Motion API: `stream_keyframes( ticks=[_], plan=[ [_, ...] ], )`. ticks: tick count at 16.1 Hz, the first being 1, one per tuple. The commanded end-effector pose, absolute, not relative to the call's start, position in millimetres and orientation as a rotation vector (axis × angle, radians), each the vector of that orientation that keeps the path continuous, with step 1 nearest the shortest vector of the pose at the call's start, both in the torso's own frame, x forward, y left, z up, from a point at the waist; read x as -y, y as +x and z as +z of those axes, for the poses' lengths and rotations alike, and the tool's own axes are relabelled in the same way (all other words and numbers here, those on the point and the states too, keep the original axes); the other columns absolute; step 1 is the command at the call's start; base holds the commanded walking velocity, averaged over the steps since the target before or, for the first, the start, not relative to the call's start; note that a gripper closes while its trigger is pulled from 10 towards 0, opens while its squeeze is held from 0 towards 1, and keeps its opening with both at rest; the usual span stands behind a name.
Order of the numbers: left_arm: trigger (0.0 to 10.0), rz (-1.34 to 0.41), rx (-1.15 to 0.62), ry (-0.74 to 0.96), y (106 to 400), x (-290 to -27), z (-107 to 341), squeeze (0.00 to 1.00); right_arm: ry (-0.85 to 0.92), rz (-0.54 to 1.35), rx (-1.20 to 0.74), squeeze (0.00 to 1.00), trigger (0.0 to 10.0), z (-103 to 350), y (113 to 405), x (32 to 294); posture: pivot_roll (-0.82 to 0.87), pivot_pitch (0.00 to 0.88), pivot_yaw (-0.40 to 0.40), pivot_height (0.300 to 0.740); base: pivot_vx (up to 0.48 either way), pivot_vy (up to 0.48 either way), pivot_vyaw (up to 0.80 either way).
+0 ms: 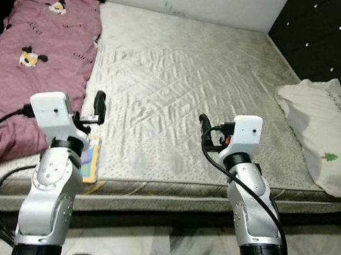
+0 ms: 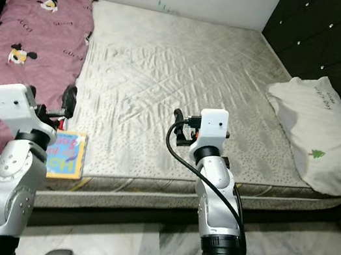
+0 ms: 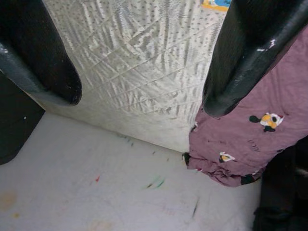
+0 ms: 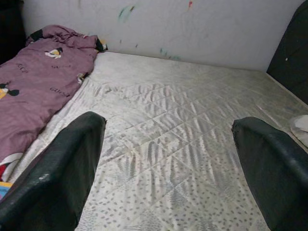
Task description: Clean up the room
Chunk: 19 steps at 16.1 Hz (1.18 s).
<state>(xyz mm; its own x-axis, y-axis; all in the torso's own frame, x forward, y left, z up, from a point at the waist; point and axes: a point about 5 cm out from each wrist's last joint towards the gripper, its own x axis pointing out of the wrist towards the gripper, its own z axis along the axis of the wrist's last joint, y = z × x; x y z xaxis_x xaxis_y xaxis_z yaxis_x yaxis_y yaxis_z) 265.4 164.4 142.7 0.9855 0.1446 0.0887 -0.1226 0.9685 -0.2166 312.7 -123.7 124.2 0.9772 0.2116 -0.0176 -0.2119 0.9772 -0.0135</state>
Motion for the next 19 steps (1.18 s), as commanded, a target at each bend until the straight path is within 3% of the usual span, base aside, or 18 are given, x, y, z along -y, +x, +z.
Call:
stream_keyframes(
  ticks=[1,8,17,19],
  plan=[
    [10.0,0.109,0.121,-0.213,265.5,-159.6,146.6,0.0,-0.022,0.193,-0.009,0.0,10.0,126.9,313.2,129.1,0.07,0.0,-0.093,0.74,0.368,0.0,0.0],
    [10.0,0.109,0.119,-0.209,265.0,-160.5,146.3,0.0,-0.025,0.19,-0.01,0.0,10.0,126.0,312.9,129.9,0.07,0.0,-0.091,0.74,0.368,0.0,0.0],
    [10.0,0.129,0.101,-0.224,266.7,-159.6,144.4,0.0,-0.035,0.19,-0.014,0.0,10.0,122.6,312.6,131.2,0.07,0.0,-0.087,0.74,0.0,0.0,0.0],
    [10.0,0.124,0.099,-0.231,267.0,-159.0,144.2,0.0,-0.03,0.189,-0.026,0.0,10.0,120.9,313.0,131.4,0.07,0.0,-0.087,0.74,0.0,0.396,-0.4]
  ],
)
